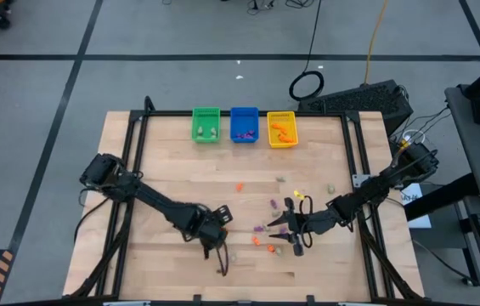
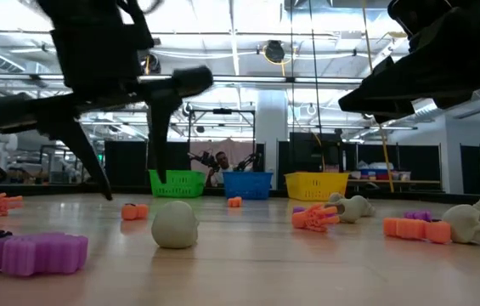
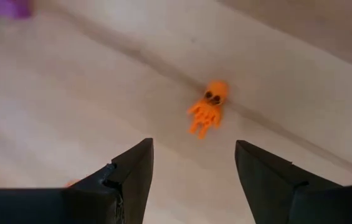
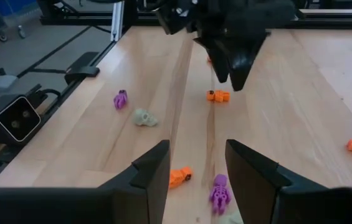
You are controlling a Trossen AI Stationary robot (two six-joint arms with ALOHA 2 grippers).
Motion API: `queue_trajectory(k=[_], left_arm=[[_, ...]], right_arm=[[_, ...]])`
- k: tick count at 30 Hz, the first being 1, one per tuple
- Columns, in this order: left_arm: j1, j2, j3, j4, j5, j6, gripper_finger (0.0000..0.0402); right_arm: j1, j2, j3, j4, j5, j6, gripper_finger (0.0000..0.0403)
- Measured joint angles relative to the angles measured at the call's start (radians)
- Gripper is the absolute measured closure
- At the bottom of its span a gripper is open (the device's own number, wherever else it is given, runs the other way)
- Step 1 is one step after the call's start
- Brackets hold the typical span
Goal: Sort Halloween decoration
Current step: Put the orange skeleton toy into the yellow bin
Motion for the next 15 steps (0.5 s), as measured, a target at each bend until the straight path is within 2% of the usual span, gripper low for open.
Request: queue_trajectory(k=[2, 5, 10, 15], left_arm=[[0.03, 0.0, 0.0, 0.003, 0.068, 0.046, 0.0181], [0.067, 0.0, 0.0, 0.003, 0.109, 0.1, 0.0181], [0.101, 0.005, 0.0, 0.027, 0.235, 0.165, 0.0181], [0.105, 0.012, 0.0, 0.045, 0.245, 0.225, 0.0181]], right_arm=[[0.0, 0.0, 0.0, 0.0, 0.0, 0.0, 0.0259], [0.0, 0.0, 0.0, 0.0, 0.0, -0.003, 0.0259], [0.0, 0.0, 0.0, -0.001, 0.0, -0.005, 0.0259], [0.0, 0.0, 0.0, -0.005, 0.0, -0.005, 0.0259]])
